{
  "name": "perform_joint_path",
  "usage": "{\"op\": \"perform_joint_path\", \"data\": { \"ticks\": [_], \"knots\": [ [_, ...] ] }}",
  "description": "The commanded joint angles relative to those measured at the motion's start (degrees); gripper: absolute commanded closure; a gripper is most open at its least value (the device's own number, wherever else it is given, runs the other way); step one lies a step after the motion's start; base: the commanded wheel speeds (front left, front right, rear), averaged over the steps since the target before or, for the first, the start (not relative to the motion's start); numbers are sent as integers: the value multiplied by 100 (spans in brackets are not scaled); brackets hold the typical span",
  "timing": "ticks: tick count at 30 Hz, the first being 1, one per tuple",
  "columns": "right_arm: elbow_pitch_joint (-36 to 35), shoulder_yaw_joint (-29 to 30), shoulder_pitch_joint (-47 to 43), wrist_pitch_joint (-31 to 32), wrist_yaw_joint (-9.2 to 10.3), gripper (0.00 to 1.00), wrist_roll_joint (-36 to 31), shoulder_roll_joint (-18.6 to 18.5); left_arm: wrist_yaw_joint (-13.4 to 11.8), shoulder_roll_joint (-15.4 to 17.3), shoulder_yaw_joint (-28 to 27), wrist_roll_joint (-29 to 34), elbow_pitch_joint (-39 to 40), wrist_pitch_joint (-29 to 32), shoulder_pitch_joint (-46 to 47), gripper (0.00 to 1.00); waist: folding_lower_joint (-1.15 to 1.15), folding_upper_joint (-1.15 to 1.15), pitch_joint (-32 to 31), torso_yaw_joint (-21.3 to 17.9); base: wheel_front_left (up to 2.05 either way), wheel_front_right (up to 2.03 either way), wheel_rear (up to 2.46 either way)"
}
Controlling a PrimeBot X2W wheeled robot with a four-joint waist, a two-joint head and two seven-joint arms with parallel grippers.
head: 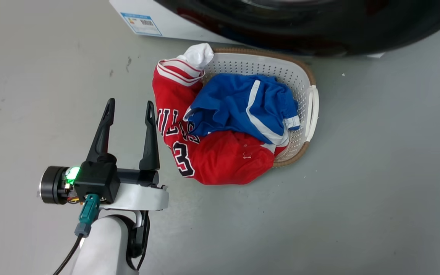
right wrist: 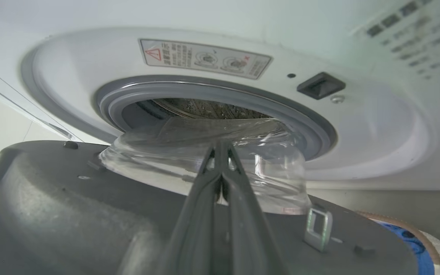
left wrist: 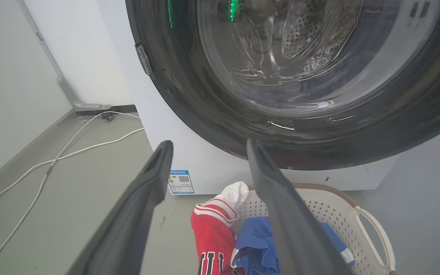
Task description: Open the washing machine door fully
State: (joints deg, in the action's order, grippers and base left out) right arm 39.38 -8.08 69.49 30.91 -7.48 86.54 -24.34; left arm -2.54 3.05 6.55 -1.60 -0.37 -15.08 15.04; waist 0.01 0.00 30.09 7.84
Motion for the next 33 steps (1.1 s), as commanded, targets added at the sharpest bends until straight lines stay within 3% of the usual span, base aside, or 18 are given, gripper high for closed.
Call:
{"op": "perform_joint_path", "data": {
  "ticks": [1, 9, 33],
  "knots": [
    [-26, -98, -187, 81, -2, 100, -70, 80, -18, -9, -32, 16, -11, -14, -64, 0, -1, 0, -63, -39, 0, 0, 0],
    [-480, -301, -843, 412, -2, 100, -39, 199, 24, -9, -109, 71, -40, -14, -202, 0, -1, 0, -376, -180, 0, 0, 0],
    [-2883, -1178, -3376, 1518, -2, 100, 401, 615, 3, 54, -204, 151, -55, -14, -660, 0, -1, 0, -1163, -359, 0, 0, 0]
  ]
}}
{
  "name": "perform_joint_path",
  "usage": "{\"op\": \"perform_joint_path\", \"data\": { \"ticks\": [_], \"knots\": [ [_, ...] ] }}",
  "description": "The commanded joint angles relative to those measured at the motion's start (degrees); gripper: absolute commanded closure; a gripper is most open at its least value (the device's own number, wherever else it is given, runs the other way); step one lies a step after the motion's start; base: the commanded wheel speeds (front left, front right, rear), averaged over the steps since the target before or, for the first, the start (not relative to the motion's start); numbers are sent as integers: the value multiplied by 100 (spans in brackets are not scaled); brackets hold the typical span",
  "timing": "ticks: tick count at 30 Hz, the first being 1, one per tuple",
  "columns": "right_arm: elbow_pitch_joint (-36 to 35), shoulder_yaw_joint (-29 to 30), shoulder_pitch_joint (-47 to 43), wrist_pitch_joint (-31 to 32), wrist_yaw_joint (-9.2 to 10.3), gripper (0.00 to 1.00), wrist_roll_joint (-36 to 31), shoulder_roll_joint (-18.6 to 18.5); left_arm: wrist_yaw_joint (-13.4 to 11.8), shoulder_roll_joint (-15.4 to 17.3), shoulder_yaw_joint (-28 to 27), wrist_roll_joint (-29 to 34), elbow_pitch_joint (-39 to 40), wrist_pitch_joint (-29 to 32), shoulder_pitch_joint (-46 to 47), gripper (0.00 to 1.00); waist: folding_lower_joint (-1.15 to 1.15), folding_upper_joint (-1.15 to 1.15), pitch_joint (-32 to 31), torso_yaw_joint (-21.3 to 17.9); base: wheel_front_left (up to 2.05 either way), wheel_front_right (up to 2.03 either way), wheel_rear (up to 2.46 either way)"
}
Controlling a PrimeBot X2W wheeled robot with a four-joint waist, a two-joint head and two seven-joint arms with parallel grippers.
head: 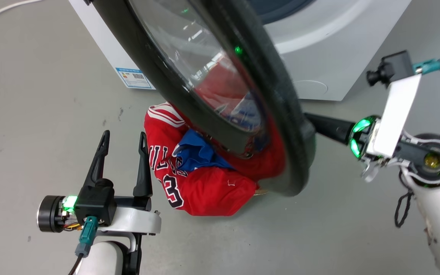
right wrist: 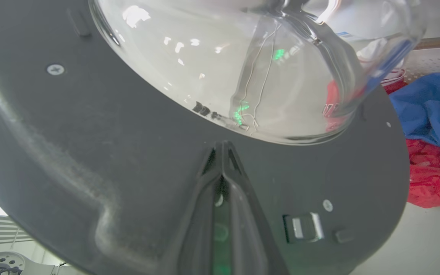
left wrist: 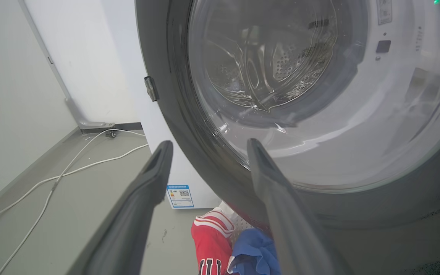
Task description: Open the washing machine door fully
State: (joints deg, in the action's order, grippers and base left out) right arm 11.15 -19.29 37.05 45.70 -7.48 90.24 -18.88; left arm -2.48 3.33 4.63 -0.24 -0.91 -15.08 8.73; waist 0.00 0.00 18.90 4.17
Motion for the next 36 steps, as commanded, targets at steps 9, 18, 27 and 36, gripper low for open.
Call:
{"op": "perform_joint_path", "data": {
  "ticks": [9, 18, 27, 36],
  "knots": [
    [-529, -417, -707, 120, -2, 100, 171, 336, -57, 66, -10, 31, -37, -14, -245, 0, 0, 0, -394, 25, 0, 0, 0],
    [-734, -707, -1064, 121, -2, 100, 250, 541, -94, 70, 11, 25, -44, -14, -394, 0, 0, 0, -596, 80, 0, 0, 0],
    [-687, -810, -1455, -31, -2, 100, 281, 562, -132, 69, 52, 25, -100, -14, -527, 0, 0, 0, -850, 124, 0, 0, 0],
    [-745, -311, -2001, -1103, -2, 100, -31, 532, -169, 106, 76, 37, -138, -14, -807, 0, 0, 0, -1274, 64, 0, 0, 0]
  ]
}}
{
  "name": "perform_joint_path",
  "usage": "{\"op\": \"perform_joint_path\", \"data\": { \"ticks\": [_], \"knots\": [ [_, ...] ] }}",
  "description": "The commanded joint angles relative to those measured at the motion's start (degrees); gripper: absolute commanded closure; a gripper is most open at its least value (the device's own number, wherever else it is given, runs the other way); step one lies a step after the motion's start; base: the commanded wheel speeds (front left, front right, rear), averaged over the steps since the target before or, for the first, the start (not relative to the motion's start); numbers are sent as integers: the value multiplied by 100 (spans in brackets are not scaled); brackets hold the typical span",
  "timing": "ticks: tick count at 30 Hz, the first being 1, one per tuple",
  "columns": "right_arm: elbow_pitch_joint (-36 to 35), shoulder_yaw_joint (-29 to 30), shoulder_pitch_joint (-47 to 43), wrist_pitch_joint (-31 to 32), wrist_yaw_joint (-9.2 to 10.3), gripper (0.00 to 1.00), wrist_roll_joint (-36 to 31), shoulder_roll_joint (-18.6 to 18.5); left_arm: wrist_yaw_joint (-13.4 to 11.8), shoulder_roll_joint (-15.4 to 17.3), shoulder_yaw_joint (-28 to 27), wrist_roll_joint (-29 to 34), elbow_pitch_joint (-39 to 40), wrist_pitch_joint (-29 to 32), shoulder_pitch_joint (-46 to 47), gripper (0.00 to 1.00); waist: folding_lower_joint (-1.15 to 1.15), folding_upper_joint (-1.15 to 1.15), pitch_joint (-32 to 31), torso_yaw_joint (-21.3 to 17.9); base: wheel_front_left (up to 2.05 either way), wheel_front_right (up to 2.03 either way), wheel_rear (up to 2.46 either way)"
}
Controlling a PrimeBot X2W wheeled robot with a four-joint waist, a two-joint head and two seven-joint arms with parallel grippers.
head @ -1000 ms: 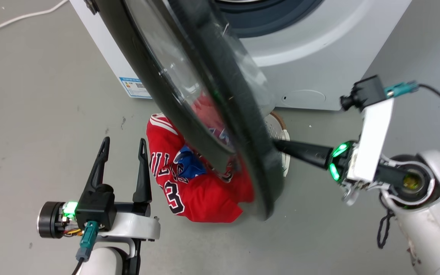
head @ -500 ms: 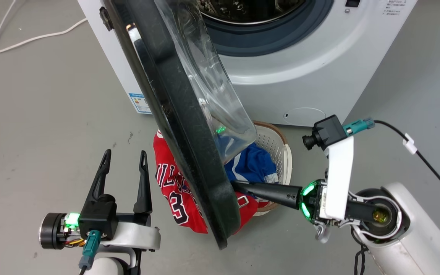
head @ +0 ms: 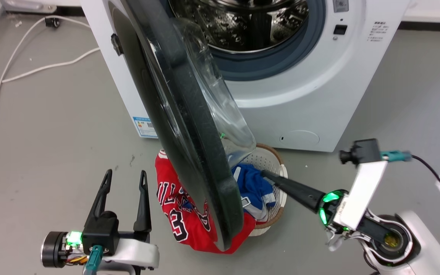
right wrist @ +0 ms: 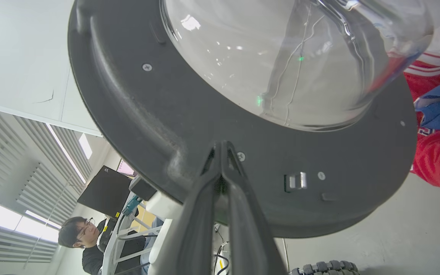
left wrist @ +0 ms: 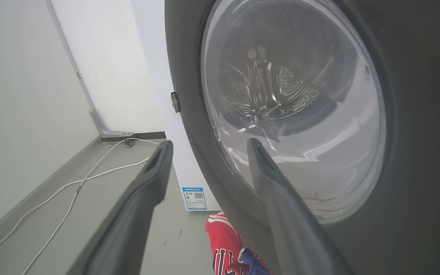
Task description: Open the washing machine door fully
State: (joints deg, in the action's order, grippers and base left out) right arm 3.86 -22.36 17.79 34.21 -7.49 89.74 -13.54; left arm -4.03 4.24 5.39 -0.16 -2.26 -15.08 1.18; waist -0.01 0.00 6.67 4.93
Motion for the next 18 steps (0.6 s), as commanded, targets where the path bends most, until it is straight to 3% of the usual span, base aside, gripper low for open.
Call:
{"op": "perform_joint_path", "data": {
  "ticks": [1, 3, 4, 5, 12, 18],
  "knots": [
    [-26, 65, -154, -143, 0, 79, -72, 12, -19, 18, 8, 32, -7, -14, -86, 0, 1, 0, -96, -13, 0, 0, 0],
    [-100, 229, -296, -527, -1, 54, -228, 43, -38, 28, 5, 28, -17, -14, -150, 0, 1, 0, -195, -27, 0, 0, 0],
    [-134, 328, -337, -764, 0, 23, -380, 17, -40, 33, 0, 26, -15, -14, -182, 0, 1, 0, -244, -37, 0, 0, 0],
    [-136, 422, -420, -986, -1, 0, -445, 41, -47, 35, 3, 24, -21, -14, -220, 0, 1, 0, -301, -45, 0, 0, 0],
    [-291, 1183, -863, -2438, -1, 0, -890, 145, -91, 61, 3, 7, -24, -14, -460, 0, 1, 0, -626, -104, 0, 0, 0],
    [-521, 1594, -1184, -3742, 0, 0, -1663, 153, -121, 63, -12, -10, 9, -14, -566, 0, 1, 0, -721, -144, 0, 0, 0]
  ]
}}
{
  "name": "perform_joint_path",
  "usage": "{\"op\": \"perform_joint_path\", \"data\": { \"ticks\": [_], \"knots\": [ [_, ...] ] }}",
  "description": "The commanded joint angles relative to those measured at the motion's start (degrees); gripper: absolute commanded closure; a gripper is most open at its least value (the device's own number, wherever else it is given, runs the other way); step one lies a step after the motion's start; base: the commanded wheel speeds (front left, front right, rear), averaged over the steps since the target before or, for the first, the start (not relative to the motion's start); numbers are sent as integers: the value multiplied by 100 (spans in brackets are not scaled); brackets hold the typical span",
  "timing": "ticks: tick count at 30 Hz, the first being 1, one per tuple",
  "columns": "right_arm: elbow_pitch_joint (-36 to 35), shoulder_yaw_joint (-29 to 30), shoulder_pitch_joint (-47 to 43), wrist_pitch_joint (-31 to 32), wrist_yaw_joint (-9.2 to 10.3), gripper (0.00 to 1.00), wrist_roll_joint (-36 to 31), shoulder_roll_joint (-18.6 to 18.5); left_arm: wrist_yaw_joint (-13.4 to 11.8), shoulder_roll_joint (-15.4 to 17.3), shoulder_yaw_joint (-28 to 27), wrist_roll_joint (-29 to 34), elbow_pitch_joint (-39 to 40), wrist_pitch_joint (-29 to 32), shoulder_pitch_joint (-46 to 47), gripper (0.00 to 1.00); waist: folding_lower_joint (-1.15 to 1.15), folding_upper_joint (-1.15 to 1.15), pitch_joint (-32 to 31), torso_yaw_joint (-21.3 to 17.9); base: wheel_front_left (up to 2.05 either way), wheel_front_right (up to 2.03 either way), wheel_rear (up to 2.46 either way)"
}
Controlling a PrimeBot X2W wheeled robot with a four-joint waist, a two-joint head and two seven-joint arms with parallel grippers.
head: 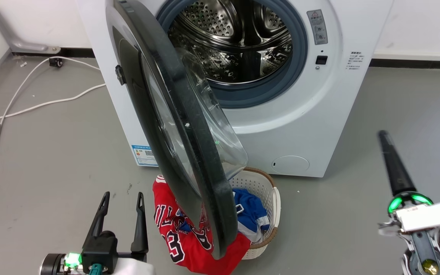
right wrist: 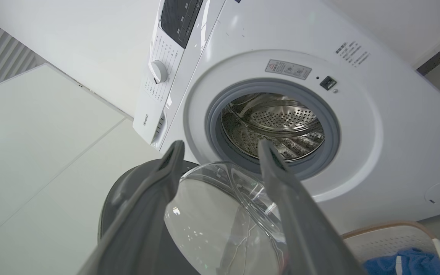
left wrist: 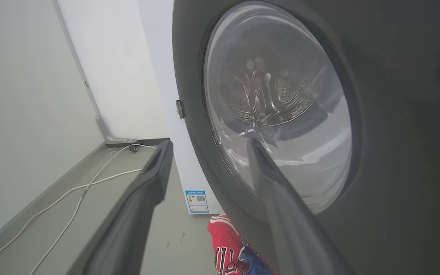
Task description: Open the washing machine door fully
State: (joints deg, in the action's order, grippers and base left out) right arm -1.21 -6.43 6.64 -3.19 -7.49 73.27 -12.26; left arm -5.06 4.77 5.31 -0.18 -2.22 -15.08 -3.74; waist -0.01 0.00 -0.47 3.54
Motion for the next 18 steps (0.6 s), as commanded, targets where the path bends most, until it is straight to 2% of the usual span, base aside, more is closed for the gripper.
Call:
{"op": "perform_joint_path", "data": {
  "ticks": [1, 4, 7, 13, 15, 18],
  "knots": [
    [-48, 64, -116, -247, -1, 0, -233, -8, -25, 10, -5, -7, 9, -14, -80, 0, 1, 0, -20, -11, 0, 0, 0],
    [-100, 28, -267, -923, 0, 0, -1334, -202, -42, 15, -11, -10, 28, -14, -101, 0, 1, 0, -54, -36, 0, 0, 0],
    [-66, 104, -383, -1163, 0, 0, -2665, -206, -57, 15, -12, -8, 33, -14, -151, 0, 1, 0, -82, -57, 0, 0, 0],
    [-566, 554, -683, -1195, 0, 0, -5484, 346, -88, 7, -4, -12, 71, -14, -173, 0, 1, 0, -90, -101, 0, 0, 0],
    [-670, 655, -815, -1197, 0, 0, -6084, 559, -92, 5, 2, -12, 72, -14, -176, 0, 1, 0, -92, -110, 0, 0, 0],
    [-595, 784, -1039, -1198, 0, 0, -6558, 776, -85, 6, 8, -19, 63, -14, -160, 0, 1, 0, -97, -110, 0, 0, 0]
  ]
}}
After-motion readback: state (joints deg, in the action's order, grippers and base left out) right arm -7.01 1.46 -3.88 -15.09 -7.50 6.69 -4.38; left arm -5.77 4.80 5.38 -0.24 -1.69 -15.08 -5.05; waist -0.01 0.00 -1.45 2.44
